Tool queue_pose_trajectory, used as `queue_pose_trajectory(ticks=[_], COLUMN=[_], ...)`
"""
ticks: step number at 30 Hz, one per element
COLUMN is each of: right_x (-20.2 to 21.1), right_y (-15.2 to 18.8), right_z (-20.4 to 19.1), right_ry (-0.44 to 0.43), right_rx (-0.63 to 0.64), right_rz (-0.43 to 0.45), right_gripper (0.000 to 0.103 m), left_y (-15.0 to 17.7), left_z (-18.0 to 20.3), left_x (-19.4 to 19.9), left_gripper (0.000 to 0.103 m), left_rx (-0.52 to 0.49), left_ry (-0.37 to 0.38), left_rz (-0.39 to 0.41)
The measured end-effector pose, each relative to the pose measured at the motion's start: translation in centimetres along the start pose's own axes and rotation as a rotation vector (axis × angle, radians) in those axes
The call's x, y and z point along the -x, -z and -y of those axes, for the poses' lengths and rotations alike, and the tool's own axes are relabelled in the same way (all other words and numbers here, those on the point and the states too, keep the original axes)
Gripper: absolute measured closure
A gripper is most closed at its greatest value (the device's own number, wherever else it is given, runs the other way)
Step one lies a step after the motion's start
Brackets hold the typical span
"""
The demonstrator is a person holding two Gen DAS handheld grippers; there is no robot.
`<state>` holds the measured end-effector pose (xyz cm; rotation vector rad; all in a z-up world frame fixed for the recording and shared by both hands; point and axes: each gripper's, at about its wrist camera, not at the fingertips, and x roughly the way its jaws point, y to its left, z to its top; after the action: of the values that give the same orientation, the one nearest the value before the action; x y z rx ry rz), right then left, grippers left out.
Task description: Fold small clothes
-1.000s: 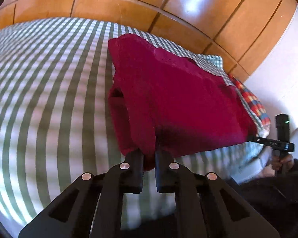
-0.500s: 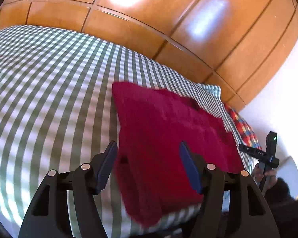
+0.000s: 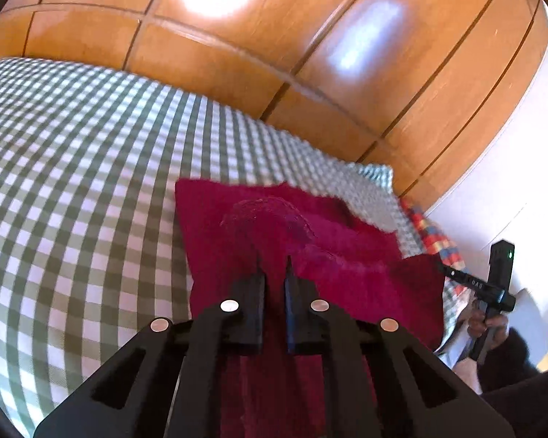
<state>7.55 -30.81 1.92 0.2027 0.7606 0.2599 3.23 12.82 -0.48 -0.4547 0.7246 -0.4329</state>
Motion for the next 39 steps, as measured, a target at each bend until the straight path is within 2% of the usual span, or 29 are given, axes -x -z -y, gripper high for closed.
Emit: queue_pose_trajectory(ticks=[4,8,9,12,16,18,20,21,22,24,29,33,35,39], right_x=[0.4,-2.6,-4.1,-8.5,-13.4,-14.4,-14.0,-13.3,-12.7,-10.4,-6.4,-3.4,-2.4,-1.7], right_y=[-2.7,-6.1,-6.9,-7.9,-7.2,-6.5,-6.1,-5.9,-5.6,-4.6,-0.9,3.0,4.8,7.7], right_z=[-0.3,0.8,1.2,2.9,4.3,4.8,5.2,5.1,5.0,4.2,3.6,3.2,3.0,2.7], right_ry=[0.027,0.054,0.073,0.123,0.177,0.175,0.156,0.147,0.137,0.103,0.015,-0.052,-0.091,-0.104], right_rx=[0.009,-0.022,-0.036,-0.078,-0.115,-0.134,-0.141,-0.144,-0.144,-0.139,-0.137,-0.134,-0.137,-0.140], right_rz=[0.058,0.073,0.063,0.008,-0.081,-0.102,-0.085,-0.076,-0.065,-0.036,-0.052,-0.103,-0.134,-0.190], right_gripper=[0.097,0.097,0.097,0.097,0.097,0.096,0.091,0.078,0.059,0.051,0.044,0.040,0.038,0.037], left_y=[-2.1,-5.0,-6.0,-7.9,-9.1,-8.7,-8.2,-7.9,-7.5,-6.7,-3.5,1.0,2.9,5.8], left_z=[0.6,0.2,-0.1,-1.8,-3.8,-4.1,-4.3,-4.5,-4.7,-5.1,-5.2,-4.1,-3.4,-1.7], left_x=[0.1,-1.2,-2.0,-5.3,-9.9,-11.3,-11.2,-10.6,-9.9,-7.8,-2.0,1.8,2.6,2.3], left_gripper=[0.096,0.096,0.096,0.096,0.096,0.095,0.094,0.091,0.089,0.089,0.089,0.088,0.088,0.088], left_rx=[-0.022,-0.028,-0.030,-0.003,0.028,0.021,0.038,0.045,0.047,0.048,-0.005,-0.090,-0.134,-0.238], left_ry=[-0.013,-0.042,-0.070,-0.134,-0.218,-0.252,-0.239,-0.231,-0.226,-0.202,-0.140,-0.057,-0.044,-0.016], left_rz=[0.040,0.066,0.065,0.021,-0.070,-0.103,-0.111,-0.109,-0.103,-0.090,-0.082,-0.171,-0.213,-0.266])
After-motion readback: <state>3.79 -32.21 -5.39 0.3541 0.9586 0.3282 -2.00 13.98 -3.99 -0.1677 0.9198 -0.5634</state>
